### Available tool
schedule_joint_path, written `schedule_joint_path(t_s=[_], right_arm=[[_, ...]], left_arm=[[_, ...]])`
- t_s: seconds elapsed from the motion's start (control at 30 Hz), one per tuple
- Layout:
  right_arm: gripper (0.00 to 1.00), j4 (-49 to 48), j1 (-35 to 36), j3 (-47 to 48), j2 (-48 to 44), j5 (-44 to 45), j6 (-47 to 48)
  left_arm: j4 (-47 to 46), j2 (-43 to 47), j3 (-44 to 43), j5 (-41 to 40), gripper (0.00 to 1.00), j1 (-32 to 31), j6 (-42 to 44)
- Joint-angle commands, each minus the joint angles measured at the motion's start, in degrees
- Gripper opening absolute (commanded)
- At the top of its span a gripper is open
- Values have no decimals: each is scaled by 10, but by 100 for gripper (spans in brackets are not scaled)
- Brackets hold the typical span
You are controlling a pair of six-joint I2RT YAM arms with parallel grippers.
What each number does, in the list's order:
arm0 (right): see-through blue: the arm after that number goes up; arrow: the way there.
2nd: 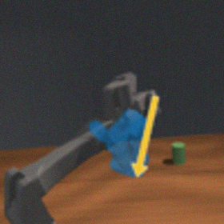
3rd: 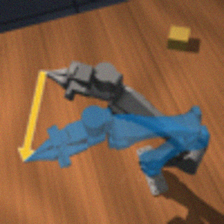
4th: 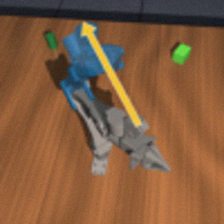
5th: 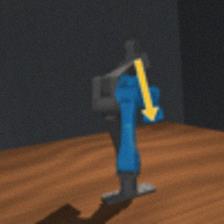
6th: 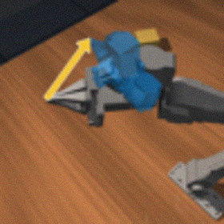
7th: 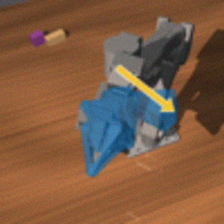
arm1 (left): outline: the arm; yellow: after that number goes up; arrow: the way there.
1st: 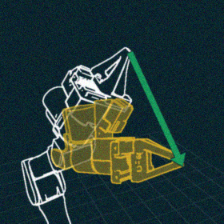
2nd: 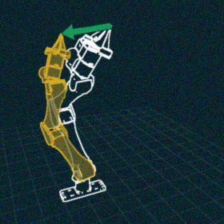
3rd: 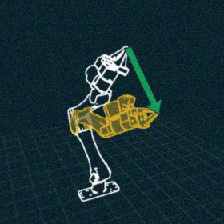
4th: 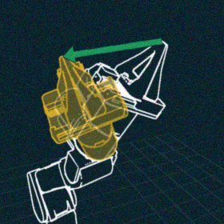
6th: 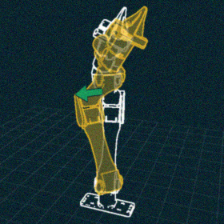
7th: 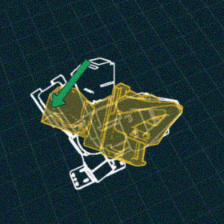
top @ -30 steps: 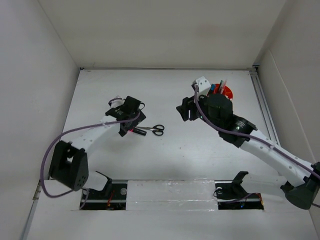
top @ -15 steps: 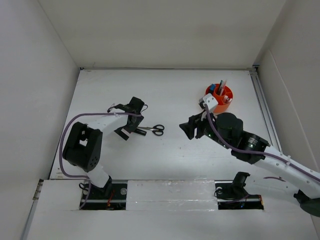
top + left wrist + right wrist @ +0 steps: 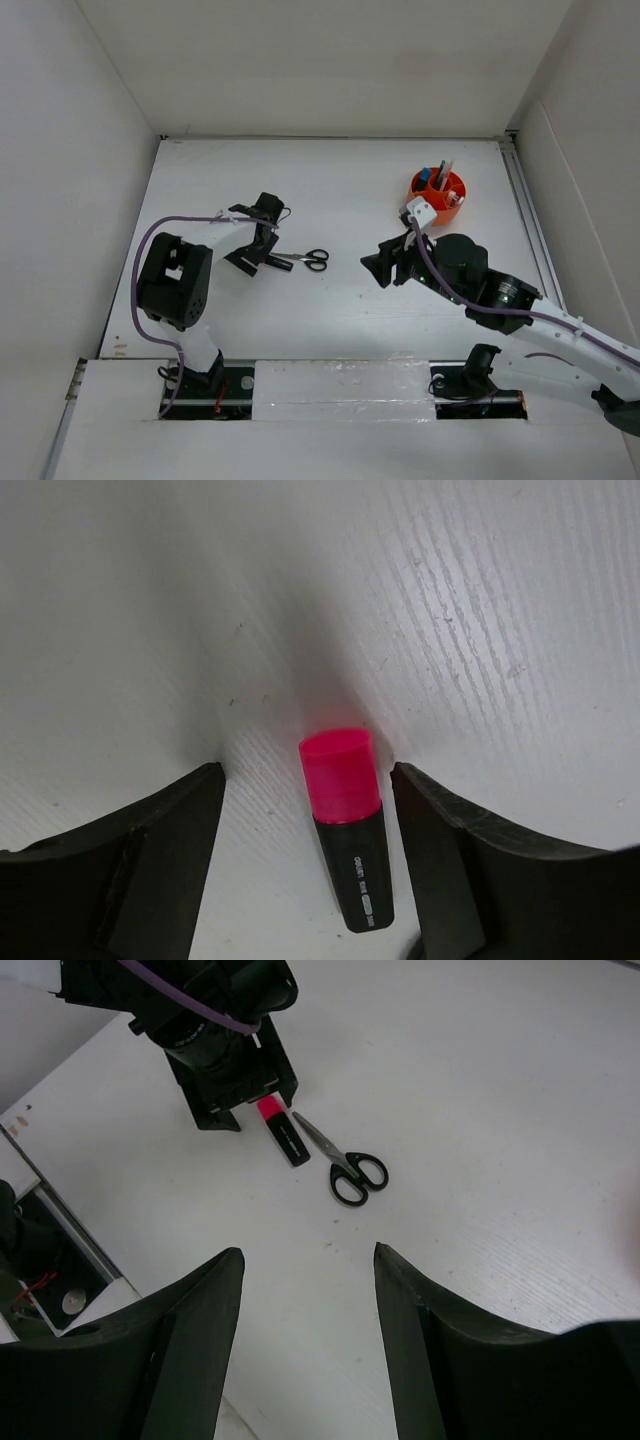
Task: Sort the stationery into containers
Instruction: Pick up the pen from the center of the board.
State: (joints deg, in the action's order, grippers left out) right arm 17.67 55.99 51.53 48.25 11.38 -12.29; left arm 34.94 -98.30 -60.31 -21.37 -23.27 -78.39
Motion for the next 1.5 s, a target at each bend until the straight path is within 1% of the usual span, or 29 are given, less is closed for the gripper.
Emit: schedule_joint_path(t_s=[0.0,0.07,0.1,0.13,0.17,0.23,0.27,0.5,0.57,0.6,0.67,0.8,0.87,0.9,0.93,0.97,1.03,1.1,1.13,1.17,1.33,1.43,1.47], right_arm=[[60,-19,6,2,-13,-6,-5],[60,-19,6,2,-13,-6,-5],[60,-19,6,8,-18,-6,-5],[60,-19,6,8,-18,-6,-5],[60,-19,6,8,-18,-6,-5],[59,-12,6,13,-25,-6,-5],[59,-7,6,13,-31,0,-5],[59,-7,11,18,-37,0,-5],[59,-7,11,18,-37,-6,0],[59,-7,11,18,-37,-6,0],[59,-2,11,18,-37,-6,0],[59,-9,11,12,-37,-26,6],[59,-36,11,0,-32,-50,12],[60,-46,11,-11,-32,-80,21],[60,-54,11,-11,-26,-93,21],[60,-54,11,-11,-13,-103,26],[60,-73,11,-11,2,-123,26],[60,-84,11,-11,25,-131,26],[60,-93,11,-3,32,-143,26],[60,-93,11,2,40,-143,26],[60,-120,11,23,69,-148,13],[60,-128,11,34,81,-143,8],[60,-128,11,42,81,-143,8]], left_arm=[[-5,-14,9,-14,63,9,-23],[-12,-22,9,-8,57,16,-15],[-17,-30,9,-8,56,16,-9],[-22,-36,15,2,49,22,1],[-29,-37,21,15,47,22,1],[-35,-42,21,15,43,22,1],[-35,-42,21,15,41,22,1],[-35,-47,21,26,41,22,13],[-42,-47,21,32,20,22,13],[-42,-47,21,32,11,22,13],[-42,-47,21,32,0,22,13],[-65,-42,16,37,0,22,31],[-102,-5,36,37,0,22,57],[-118,12,42,37,0,22,73],[-135,30,42,37,0,22,96],[-145,63,42,31,0,22,143],[-145,94,21,-3,0,6,188],[-131,136,-9,-30,0,-23,229],[-123,147,-18,-42,0,-28,261],[-117,160,-23,-42,0,-28,275],[-124,253,-29,12,0,-28,373],[-116,294,-49,36,0,-28,406],[-110,302,-49,60,0,-28,415]])
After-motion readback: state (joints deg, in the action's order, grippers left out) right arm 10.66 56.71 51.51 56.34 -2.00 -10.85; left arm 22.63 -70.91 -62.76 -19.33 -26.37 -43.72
